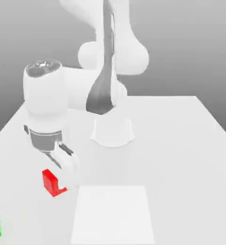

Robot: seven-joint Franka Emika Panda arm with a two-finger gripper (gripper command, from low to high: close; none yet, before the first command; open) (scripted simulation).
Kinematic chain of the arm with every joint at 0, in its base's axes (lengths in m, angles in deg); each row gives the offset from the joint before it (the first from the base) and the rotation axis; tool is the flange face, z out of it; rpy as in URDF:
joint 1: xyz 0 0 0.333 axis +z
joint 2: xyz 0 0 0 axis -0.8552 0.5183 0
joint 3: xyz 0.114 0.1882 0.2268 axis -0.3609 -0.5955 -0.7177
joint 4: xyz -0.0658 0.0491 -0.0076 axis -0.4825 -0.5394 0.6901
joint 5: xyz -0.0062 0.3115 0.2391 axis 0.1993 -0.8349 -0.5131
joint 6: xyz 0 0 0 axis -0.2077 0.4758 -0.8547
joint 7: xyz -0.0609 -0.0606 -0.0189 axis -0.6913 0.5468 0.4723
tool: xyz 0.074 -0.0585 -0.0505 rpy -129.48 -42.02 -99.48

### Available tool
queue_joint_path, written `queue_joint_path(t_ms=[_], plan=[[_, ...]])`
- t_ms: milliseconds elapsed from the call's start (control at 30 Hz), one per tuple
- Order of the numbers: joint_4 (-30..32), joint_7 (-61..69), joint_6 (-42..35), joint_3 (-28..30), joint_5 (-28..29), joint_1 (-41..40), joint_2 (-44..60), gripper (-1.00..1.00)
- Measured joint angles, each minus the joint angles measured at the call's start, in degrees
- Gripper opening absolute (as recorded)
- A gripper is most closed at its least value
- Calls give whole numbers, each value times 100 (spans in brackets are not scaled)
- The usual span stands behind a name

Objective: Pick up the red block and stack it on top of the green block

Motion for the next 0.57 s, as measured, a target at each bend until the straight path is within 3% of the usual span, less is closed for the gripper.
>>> queue_joint_path(t_ms=[267,400,433,567], plan=[[-1657,819,-747,305,-434,-684,922,-100],[-1899,1018,-257,253,-624,-843,1661,-100],[-1913,1034,-136,231,-644,-866,1798,100],[-1913,1034,-136,231,-644,-866,1798,100]])
